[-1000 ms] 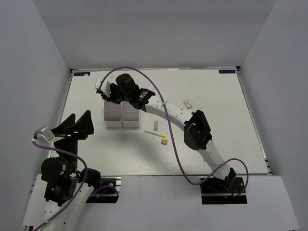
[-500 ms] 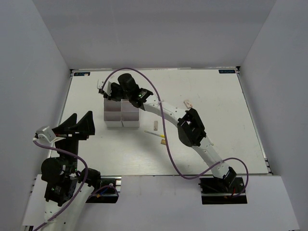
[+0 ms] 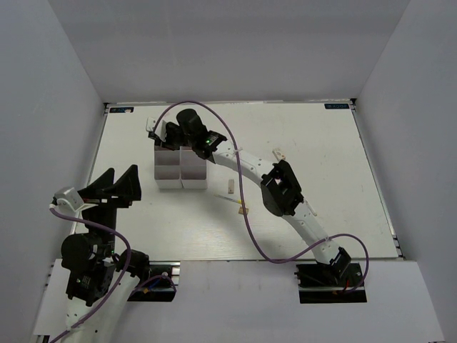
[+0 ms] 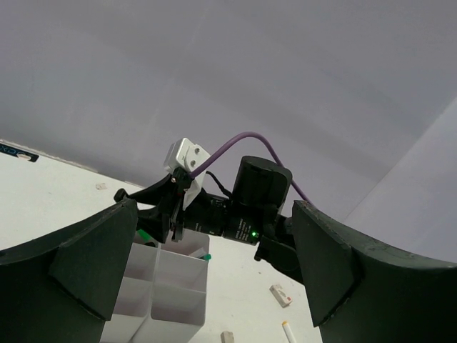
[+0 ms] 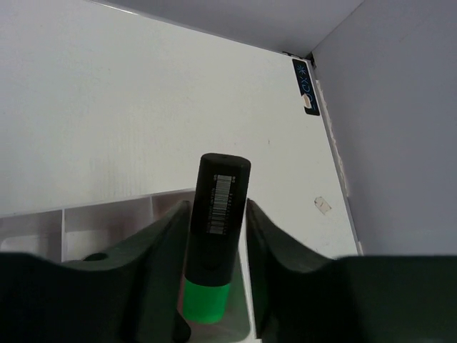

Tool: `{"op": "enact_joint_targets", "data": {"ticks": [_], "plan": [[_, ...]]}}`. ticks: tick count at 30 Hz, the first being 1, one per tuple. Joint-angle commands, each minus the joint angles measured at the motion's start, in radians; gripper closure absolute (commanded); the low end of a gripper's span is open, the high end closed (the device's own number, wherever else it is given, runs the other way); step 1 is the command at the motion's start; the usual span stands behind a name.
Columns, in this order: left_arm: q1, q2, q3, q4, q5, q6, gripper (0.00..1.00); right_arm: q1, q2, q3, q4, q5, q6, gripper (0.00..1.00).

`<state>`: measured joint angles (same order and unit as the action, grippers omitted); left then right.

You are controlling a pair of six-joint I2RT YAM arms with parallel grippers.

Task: Sort the stationery into containers
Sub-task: Place the pen in the storage box.

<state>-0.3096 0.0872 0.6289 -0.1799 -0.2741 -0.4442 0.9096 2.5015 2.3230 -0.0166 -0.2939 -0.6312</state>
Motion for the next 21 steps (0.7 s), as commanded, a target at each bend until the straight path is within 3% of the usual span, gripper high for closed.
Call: {"op": "enact_joint_targets", "data": {"ticks": [1,2,6,14,17,21], "plan": [[0.007,0.019,-0.005,-0.009,0.016,0.015,0.02,0.0,-0.009,0.045,0.029,-0.028,0.014,0.53],[0.007,0.028,-0.005,-0.009,0.016,0.015,0.02,0.0,-0.015,0.041,0.021,-0.025,0.027,0.45],[0.007,0.028,-0.014,-0.009,0.042,0.015,0.02,0.002,-0.056,0.024,-0.022,-0.033,0.054,0.4],[0.007,0.066,-0.052,0.074,0.199,0.033,0.01,-0.009,-0.22,-0.057,-0.086,0.033,0.137,0.45],[0.007,0.106,-0.052,0.083,0.294,0.033,0.01,-0.021,-0.331,-0.152,-0.088,0.134,0.154,0.48],[0.007,0.199,-0.031,0.074,0.334,0.012,0.01,-0.06,-0.581,-0.547,-0.028,0.245,0.149,0.52]]}}
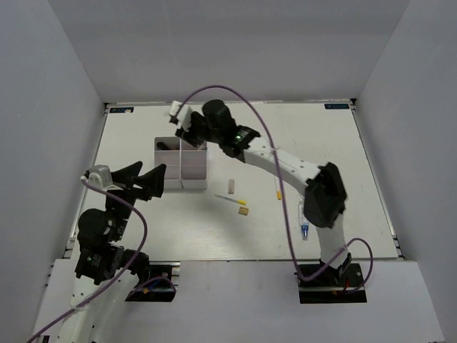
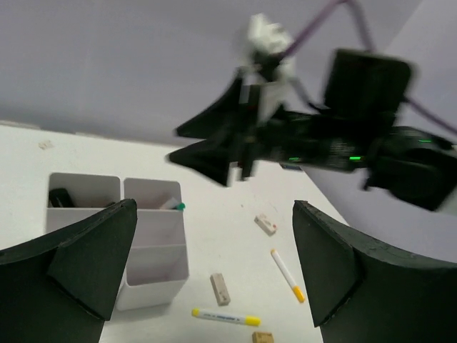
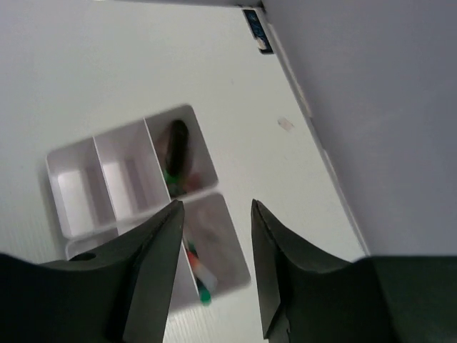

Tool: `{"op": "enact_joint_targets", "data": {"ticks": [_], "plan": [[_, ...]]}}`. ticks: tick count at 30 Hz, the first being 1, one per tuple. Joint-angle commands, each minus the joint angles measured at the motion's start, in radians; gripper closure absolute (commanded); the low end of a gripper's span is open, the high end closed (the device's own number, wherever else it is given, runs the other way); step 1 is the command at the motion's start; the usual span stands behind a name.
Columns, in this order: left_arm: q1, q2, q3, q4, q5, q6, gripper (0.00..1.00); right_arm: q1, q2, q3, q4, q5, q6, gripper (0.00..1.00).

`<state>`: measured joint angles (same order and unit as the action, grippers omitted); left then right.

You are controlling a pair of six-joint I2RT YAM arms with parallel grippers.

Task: Sort the stationery into containers
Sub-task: Place the pen in the storage box, then pick up the pen from the center of the board.

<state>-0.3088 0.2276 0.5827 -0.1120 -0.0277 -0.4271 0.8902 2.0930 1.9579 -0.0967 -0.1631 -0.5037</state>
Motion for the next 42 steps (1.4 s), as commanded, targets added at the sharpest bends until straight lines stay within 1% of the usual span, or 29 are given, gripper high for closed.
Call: {"op": "enact_joint_targets", "data": {"ticks": [1,3,4,5,6,7,9,10,14,18,19,21,22,23,24,25,26,27,28,30,31,32,33,34,36,37,38,40,42], "plan": [[0.007,0.103,0.016,0.006,0.097,-0.022,0.01,-0.048,-0.212,-0.305,0.121,0.137,0.027,0.52],[0.007,0.142,0.002,0.033,0.165,-0.059,0.01,-0.077,-0.369,-0.477,0.162,0.158,0.033,0.52],[0.007,0.159,-0.007,0.06,0.19,-0.084,0.01,-0.086,-0.404,-0.584,0.199,0.155,0.034,0.48],[-0.003,0.202,-0.018,0.092,0.249,-0.113,0.01,-0.088,-0.488,-0.632,0.204,0.199,0.03,0.46],[-0.003,0.232,-0.018,0.151,0.273,-0.158,0.01,-0.105,-0.567,-0.753,0.218,0.214,0.034,0.43],[-0.016,0.269,-0.018,0.166,0.291,-0.18,0.01,-0.112,-0.643,-0.789,0.213,0.214,0.054,0.34],[-0.016,0.385,0.017,0.196,0.376,-0.225,0.01,-0.144,-0.72,-0.879,0.201,0.211,0.082,0.23],[-0.016,0.422,0.026,0.21,0.42,-0.24,0.02,-0.151,-0.826,-0.925,0.193,0.214,0.088,0.16],[-0.045,0.574,0.046,0.281,0.495,-0.3,0.08,-0.198,-1.013,-1.027,0.108,0.249,0.132,0.13],[-0.125,0.694,0.109,0.23,0.47,-0.286,0.08,-0.237,-1.177,-1.067,0.028,0.296,0.214,0.13],[-0.148,0.717,0.124,0.192,0.439,-0.274,0.08,-0.253,-1.194,-1.074,0.006,0.303,0.223,0.14],[-0.215,0.791,0.166,0.157,0.398,-0.274,0.09,-0.269,-1.238,-1.079,-0.046,0.312,0.263,0.24],[-0.24,0.82,0.183,0.135,0.335,-0.274,0.09,-0.275,-1.248,-1.077,-0.055,0.312,0.281,0.3],[-0.268,0.849,0.218,0.082,0.296,-0.274,0.09,-0.296,-1.257,-1.077,-0.067,0.315,0.29,0.38],[-0.33,0.881,0.241,0.051,0.254,-0.274,0.09,-0.309,-1.251,-1.082,-0.086,0.315,0.3,0.55],[-0.363,0.957,0.265,0.013,0.165,-0.285,0.09,-0.316,-1.254,-1.084,-0.092,0.315,0.321,0.63],[-0.393,1.002,0.319,-0.058,0.131,-0.304,0.08,-0.348,-1.245,-1.09,-0.093,0.312,0.329,0.71],[-0.453,1.048,0.351,-0.101,0.056,-0.321,0.08,-0.356,-1.242,-1.096,-0.1,0.309,0.335,0.82],[-0.481,1.096,0.385,-0.144,0.019,-0.343,0.08,-0.367,-1.229,-1.097,-0.101,0.309,0.353,0.86],[-0.525,1.216,0.478,-0.274,-0.09,-0.419,0.08,-0.408,-1.202,-1.102,-0.109,0.275,0.372,0.86],[-0.559,1.243,0.505,-0.314,-0.124,-0.447,0.08,-0.427,-1.196,-1.102,-0.113,0.263,0.385,0.86],[-0.573,1.268,0.555,-0.404,-0.17,-0.528,0.08,-0.439,-1.188,-1.103,-0.115,0.235,0.399,0.86],[-0.585,1.314,0.58,-0.455,-0.252,-0.567,0.09,-0.453,-1.186,-1.105,-0.113,0.229,0.406,0.84],[-0.601,1.334,0.603,-0.498,-0.291,-0.599,0.1,-0.464,-1.182,-1.111,-0.11,0.226,0.409,0.81],[-0.601,1.369,0.658,-0.607,-0.363,-0.689,0.14,-0.481,-1.194,-1.117,-0.107,0.218,0.41,0.8],[-0.611,1.398,0.67,-0.635,-0.379,-0.722,0.22,-0.482,-1.205,-1.119,-0.1,0.208,0.41,0.8],[-0.612,1.408,0.671,-0.644,-0.379,-0.742,0.24,-0.482,-1.217,-1.12,-0.1,0.208,0.412,0.78],[-0.612,1.421,0.671,-0.644,-0.39,-0.794,0.28,-0.487,-1.234,-1.125,-0.095,0.198,0.415,0.77],[-0.622,1.434,0.661,-0.629,-0.39,-0.846,0.29,-0.49,-1.248,-1.128,-0.094,0.198,0.416,0.77]]}}
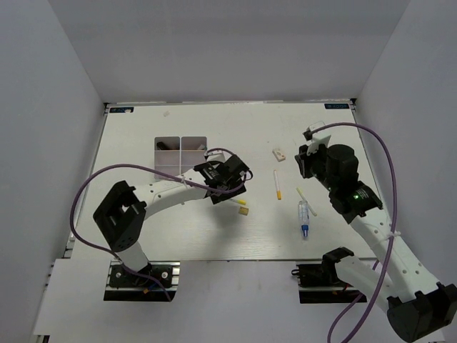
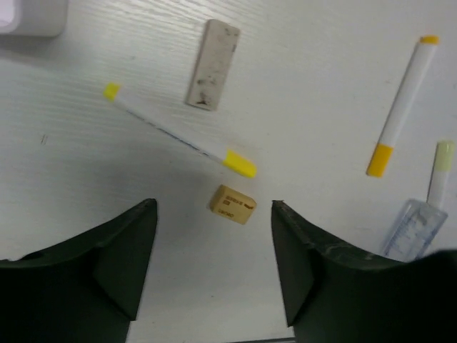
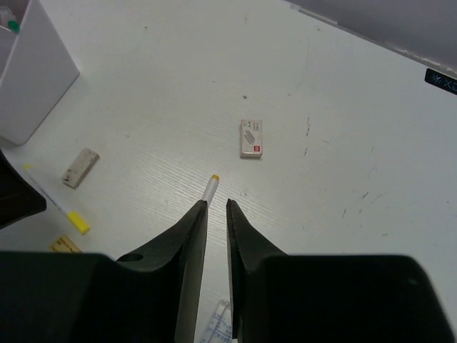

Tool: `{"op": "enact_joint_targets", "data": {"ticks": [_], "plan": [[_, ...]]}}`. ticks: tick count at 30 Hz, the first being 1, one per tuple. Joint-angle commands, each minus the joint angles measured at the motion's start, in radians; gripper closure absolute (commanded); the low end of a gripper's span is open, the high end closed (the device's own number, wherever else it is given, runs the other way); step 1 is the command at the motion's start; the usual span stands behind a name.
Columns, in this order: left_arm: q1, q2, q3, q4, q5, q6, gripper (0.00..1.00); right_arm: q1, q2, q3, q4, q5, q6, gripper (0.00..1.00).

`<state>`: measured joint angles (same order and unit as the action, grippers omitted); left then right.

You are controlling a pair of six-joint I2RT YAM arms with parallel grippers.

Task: Sort the stationery into containers
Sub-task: Pick up the pen from the center of the board.

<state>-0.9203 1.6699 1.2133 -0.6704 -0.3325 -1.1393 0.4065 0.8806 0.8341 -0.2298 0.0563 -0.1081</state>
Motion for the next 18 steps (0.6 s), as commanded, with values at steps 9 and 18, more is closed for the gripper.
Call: {"op": "enact_joint_targets", "data": {"ticks": [9,18], "plan": [[-0.022,0.059,0.031,-0.06,-0.094,-0.247,0.28,-0.009,-0.081,-0.026,0.058,-0.012,0.018,0.75],[-0.022,0.215,0.115,-0.075,-0.094,-0.293,0.39,-0.009,-0.117,-0.05,0.075,-0.016,0.013,0.75]]}}
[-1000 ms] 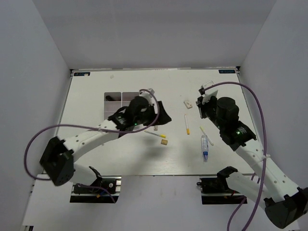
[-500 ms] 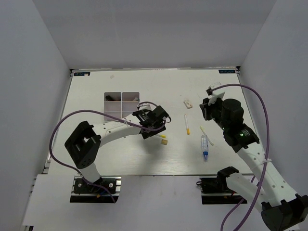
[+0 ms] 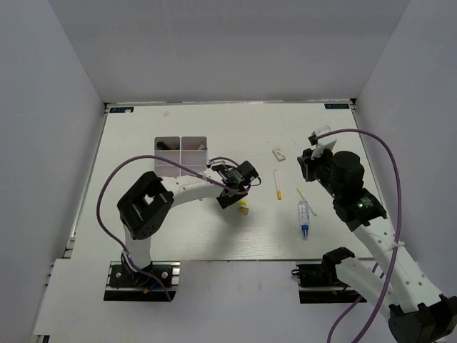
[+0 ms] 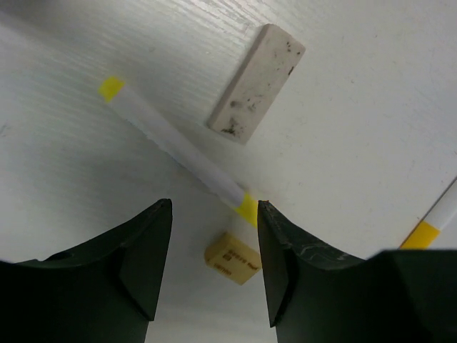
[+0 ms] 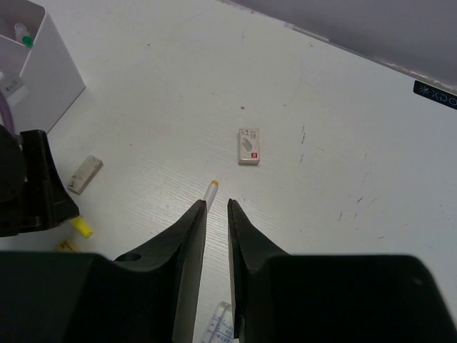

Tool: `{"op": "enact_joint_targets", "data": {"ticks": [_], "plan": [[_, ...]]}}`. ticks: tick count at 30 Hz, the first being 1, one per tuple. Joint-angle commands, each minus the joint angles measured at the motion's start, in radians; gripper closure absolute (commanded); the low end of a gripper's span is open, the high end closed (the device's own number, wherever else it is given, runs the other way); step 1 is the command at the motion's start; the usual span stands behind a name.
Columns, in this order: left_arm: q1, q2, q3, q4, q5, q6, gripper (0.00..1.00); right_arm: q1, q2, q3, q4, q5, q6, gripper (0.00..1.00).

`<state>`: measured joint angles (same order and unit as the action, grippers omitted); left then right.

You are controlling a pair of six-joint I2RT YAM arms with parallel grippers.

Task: Sort the stationery into containers
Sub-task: Pick up the pen from the center of the board.

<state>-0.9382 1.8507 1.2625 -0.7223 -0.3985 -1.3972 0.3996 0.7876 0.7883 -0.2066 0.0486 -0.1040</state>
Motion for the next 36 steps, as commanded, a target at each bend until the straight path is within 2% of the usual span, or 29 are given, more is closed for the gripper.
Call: {"op": "enact_joint_targets", "data": {"ticks": [1,11,17,21,26,29,36], "plan": [[-0.004,0.048,0.077,-0.023,-0.028,-0.036,0.39,-0.001,-0.028,-0.006,0.05,-0.012,0.01,0.75],[0.025,0.102,0.109,-0.051,-0.002,-0.056,0.41,0.001,-0.059,-0.021,0.058,-0.015,0.007,0.75],[0.026,0.176,0.143,-0.146,0.033,-0.056,0.45,0.001,-0.086,-0.026,0.062,-0.021,0.012,0.75],[0.026,0.194,0.176,-0.189,0.043,-0.056,0.45,0.002,-0.103,-0.029,0.064,-0.027,0.012,0.75],[0.026,0.266,0.277,-0.322,0.063,-0.056,0.44,0.002,-0.133,-0.034,0.07,-0.038,0.015,0.75],[0.026,0.286,0.278,-0.351,0.063,-0.037,0.44,0.002,-0.14,-0.035,0.069,-0.038,0.017,0.75],[0.016,0.203,0.114,-0.284,0.098,-0.005,0.63,0.005,-0.166,-0.041,0.07,-0.078,0.015,0.75]]}}
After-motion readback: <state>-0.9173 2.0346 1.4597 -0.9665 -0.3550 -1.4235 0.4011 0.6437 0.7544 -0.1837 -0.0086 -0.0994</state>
